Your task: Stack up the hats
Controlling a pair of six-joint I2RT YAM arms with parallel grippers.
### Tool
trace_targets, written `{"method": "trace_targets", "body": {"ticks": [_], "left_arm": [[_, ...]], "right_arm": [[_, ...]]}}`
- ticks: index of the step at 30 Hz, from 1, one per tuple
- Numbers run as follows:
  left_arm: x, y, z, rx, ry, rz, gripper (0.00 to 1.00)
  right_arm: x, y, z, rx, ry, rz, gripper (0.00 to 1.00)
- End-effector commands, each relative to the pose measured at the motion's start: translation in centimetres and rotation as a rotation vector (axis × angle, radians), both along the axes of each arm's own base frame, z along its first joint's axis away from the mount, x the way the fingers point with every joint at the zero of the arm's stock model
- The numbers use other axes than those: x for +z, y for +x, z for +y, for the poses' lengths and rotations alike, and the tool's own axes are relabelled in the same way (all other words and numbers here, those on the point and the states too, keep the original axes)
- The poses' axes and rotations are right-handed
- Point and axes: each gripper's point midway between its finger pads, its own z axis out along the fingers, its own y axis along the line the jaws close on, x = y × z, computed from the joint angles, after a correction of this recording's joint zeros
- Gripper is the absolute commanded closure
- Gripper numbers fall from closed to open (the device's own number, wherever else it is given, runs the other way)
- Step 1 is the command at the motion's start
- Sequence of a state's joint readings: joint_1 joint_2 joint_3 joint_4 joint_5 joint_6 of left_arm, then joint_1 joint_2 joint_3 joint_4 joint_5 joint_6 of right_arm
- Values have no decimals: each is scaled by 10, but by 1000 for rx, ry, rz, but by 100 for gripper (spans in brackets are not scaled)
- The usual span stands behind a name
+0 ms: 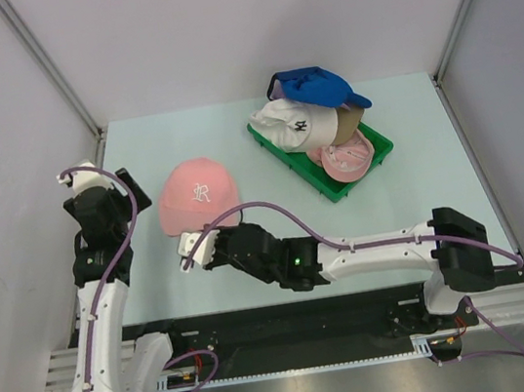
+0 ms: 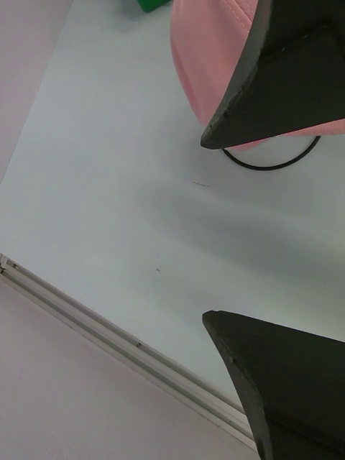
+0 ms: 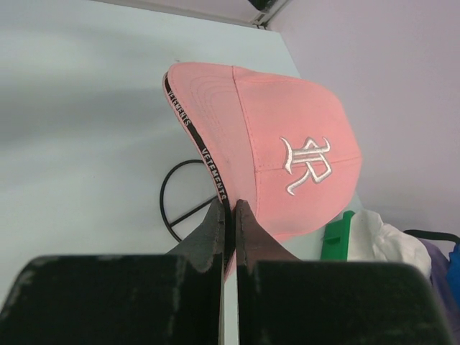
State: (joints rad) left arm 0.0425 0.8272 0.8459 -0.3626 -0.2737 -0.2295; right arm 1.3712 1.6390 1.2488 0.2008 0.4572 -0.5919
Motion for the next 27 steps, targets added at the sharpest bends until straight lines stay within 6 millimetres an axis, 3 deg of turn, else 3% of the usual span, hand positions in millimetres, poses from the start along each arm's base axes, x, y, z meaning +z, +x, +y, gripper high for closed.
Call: {"method": "trace_targets", "body": {"ticks": [1, 4, 11, 17, 22, 27], "left_arm": [[19, 5, -5, -18, -23, -55, 0], [16, 8, -9, -42, -33, -48, 0], [12, 10, -14, -62, -51, -37, 0], [7, 13, -21, -92, -80, -31, 0], [8, 13, -19, -85, -78, -34, 0], [7, 13, -20, -93, -77, -31, 0]], "right_arm": [[-36, -28, 17, 94, -44, 71, 100], [-39, -26, 17, 81, -52, 65, 97], [-35, -28, 16, 83, -51, 68, 41], [-30, -38, 11, 92, -50, 75, 14], [-23, -43, 1, 83, -30, 101, 8], [16, -39, -19, 34, 70, 114, 7]]}}
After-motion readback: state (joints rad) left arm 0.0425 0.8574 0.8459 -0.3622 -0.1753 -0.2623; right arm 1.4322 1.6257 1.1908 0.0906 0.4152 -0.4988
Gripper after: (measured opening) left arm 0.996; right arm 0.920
